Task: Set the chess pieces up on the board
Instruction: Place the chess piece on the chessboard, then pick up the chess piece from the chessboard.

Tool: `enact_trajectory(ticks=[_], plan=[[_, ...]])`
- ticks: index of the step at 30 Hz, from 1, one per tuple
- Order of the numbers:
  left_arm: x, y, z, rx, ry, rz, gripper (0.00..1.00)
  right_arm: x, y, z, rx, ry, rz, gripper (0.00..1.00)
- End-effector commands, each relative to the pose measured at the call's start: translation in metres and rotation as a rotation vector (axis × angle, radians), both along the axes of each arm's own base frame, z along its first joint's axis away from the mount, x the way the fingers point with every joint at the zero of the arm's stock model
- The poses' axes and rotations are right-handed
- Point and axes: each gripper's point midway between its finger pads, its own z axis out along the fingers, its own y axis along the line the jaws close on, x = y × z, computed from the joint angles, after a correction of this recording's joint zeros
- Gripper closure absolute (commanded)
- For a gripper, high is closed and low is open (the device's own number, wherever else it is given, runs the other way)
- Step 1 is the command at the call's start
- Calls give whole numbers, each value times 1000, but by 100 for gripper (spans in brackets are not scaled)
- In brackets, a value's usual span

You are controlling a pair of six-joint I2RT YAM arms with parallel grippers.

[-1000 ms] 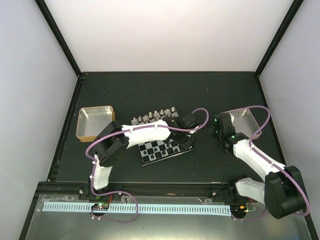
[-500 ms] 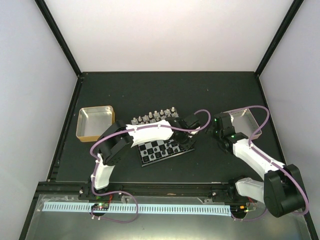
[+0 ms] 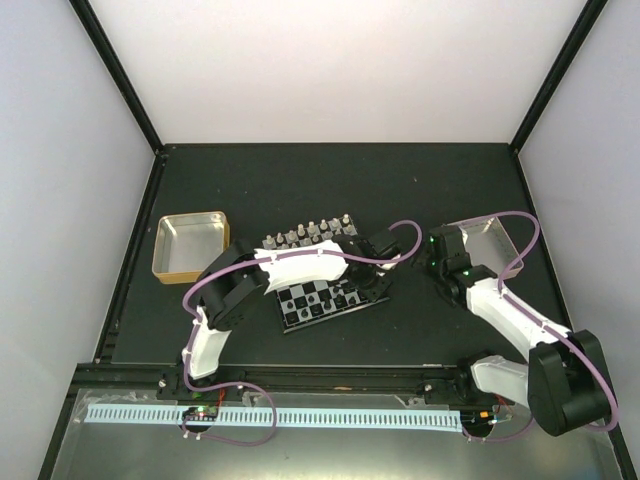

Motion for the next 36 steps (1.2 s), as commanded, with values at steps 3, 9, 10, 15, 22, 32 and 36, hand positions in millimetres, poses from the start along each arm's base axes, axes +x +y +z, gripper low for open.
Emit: enact_trajectory(ticks=[3,9,10,15,22,32,36], plan=[[13,-10,58,-122,-75,32,61,2,-1,11,17,-37,-3,39],[36,6,90,-194,-130,118,59,4,6,9,27,-27,35,39],[42,11,90,-191,-140,143,58,4,8,8,33,-23,44,39],[73,43,75,-133,-143,246,54,6,17,4,47,-2,88,40],[106,71,46,-66,-126,310,54,7,29,-1,79,13,139,43],[123,70,18,-23,-116,251,64,9,37,-4,105,28,173,49],[128,70,11,-1,-126,255,68,9,38,-3,109,28,178,51]])
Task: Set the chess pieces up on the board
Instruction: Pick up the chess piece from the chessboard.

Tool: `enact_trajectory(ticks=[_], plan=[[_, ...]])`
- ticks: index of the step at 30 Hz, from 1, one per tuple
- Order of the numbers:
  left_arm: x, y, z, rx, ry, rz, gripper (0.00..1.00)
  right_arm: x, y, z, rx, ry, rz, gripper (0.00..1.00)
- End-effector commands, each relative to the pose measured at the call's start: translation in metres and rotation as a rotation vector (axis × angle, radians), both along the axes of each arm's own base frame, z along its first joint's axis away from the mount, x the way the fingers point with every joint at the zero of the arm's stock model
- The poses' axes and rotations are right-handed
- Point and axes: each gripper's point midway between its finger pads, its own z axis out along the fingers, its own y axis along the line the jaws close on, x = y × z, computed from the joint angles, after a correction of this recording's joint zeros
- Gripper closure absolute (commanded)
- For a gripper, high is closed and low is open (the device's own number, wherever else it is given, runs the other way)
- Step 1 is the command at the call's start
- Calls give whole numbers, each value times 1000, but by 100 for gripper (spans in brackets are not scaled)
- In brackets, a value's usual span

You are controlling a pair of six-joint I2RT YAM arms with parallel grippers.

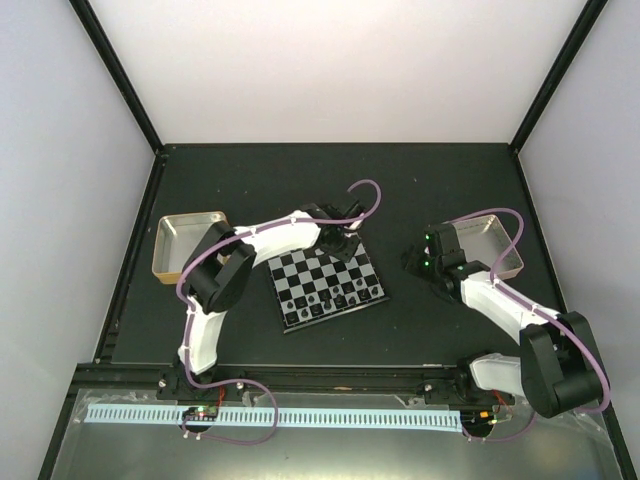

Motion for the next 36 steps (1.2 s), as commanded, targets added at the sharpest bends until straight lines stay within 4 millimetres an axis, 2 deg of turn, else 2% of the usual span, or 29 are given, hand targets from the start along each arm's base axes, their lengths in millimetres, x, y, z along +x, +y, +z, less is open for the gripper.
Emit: enact_trajectory(ticks=[1,10,18,22,25,28,36], plan=[[17,-9,7,-3,-52,-17,68,10,5,12,22,-40,12,51],[28,-6,-1,52,-83,-20,69,9,5,12,24,-42,17,53],[23,2,-15,97,-53,-22,83,9,5,15,29,-47,16,54],[21,2,-12,84,-59,-18,92,10,7,17,37,-57,24,54],[18,2,6,33,-85,-7,93,11,15,23,54,-79,70,54],[10,-1,34,-66,-106,5,93,10,29,34,100,-128,144,54],[-20,3,123,-387,-160,91,92,3,79,95,215,-385,361,49]])
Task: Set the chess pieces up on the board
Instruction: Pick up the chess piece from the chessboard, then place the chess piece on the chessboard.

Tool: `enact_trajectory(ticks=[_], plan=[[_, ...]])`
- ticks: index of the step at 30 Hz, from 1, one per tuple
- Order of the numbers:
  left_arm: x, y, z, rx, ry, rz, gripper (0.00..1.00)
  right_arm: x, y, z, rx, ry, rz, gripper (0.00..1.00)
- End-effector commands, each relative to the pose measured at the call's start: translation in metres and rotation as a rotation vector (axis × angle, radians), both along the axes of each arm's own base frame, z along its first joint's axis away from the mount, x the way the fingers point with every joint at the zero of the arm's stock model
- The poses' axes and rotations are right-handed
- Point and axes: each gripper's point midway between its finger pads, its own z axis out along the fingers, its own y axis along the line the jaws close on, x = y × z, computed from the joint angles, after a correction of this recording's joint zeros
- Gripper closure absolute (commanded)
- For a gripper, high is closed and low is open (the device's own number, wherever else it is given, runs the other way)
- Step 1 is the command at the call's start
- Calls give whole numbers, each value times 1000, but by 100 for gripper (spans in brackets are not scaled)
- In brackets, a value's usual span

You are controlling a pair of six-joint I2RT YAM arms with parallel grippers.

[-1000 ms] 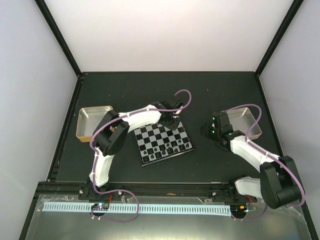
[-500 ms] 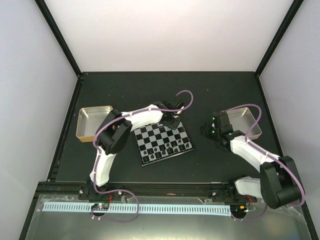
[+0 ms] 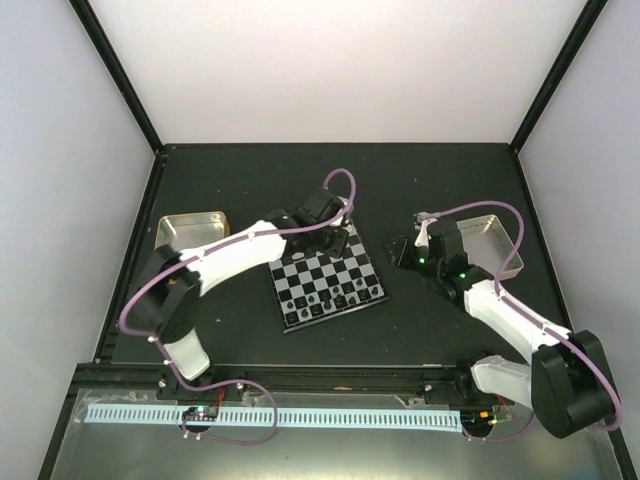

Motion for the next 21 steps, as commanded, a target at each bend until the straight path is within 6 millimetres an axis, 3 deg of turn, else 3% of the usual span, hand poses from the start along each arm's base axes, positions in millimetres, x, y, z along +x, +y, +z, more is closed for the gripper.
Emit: enact_trajectory(ticks=[1,7,13,21], plan=[[-3,-10,75,-287,-67,73,92,-3,39,54,79,-233,166,48],[-14,1,162,-586,-137,164,92,-26,87,131,107,-561,312,37],[-32,16,222,-894,-79,243,92,-41,102,179,99,-843,308,33],[-52,38,250,-1258,92,337,94,-71,114,220,45,-1170,431,37]])
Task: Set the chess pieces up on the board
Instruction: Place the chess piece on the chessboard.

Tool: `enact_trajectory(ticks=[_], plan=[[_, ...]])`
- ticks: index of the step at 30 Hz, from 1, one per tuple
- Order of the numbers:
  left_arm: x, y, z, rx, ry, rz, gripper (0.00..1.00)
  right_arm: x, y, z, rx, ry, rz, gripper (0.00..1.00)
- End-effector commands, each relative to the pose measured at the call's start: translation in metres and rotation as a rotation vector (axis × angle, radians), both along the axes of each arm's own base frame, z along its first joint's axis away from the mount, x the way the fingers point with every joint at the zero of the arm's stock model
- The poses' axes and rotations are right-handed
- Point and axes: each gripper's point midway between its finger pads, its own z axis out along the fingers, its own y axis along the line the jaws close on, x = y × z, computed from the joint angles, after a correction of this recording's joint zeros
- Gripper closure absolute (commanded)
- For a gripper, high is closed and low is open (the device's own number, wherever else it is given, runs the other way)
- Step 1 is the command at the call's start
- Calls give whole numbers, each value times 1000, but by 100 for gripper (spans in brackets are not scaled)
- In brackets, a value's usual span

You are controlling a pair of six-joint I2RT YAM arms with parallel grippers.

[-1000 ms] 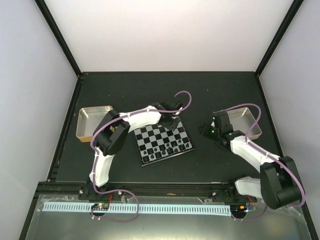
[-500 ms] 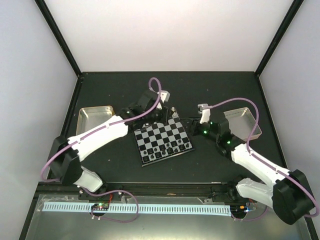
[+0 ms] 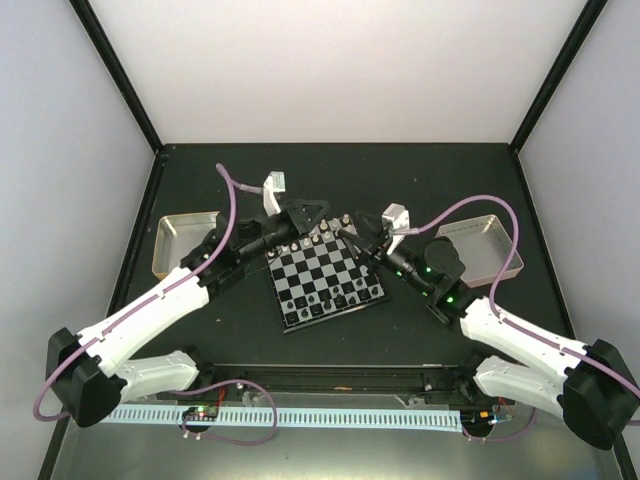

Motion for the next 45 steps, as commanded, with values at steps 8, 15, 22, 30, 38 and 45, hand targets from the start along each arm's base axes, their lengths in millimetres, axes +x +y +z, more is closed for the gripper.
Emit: enact_trajectory(ticks=[8,15,22,30,38,45], plan=[[-28,-8,46,-393,214,-160,94,-33,26,53,-48,-404,76,42],[-36,-12,36,-417,279,-203,95,-24,27,65,-20,-390,26,58],[-39,-11,39,-425,280,-212,94,-12,26,61,-41,-367,-30,75],[-42,-11,43,-440,282,-226,95,0,27,62,-41,-342,-77,89],[-40,-12,33,-427,297,-221,84,3,13,72,12,-295,-129,99],[-30,14,14,-311,214,-73,41,22,-5,46,-136,38,-231,99]])
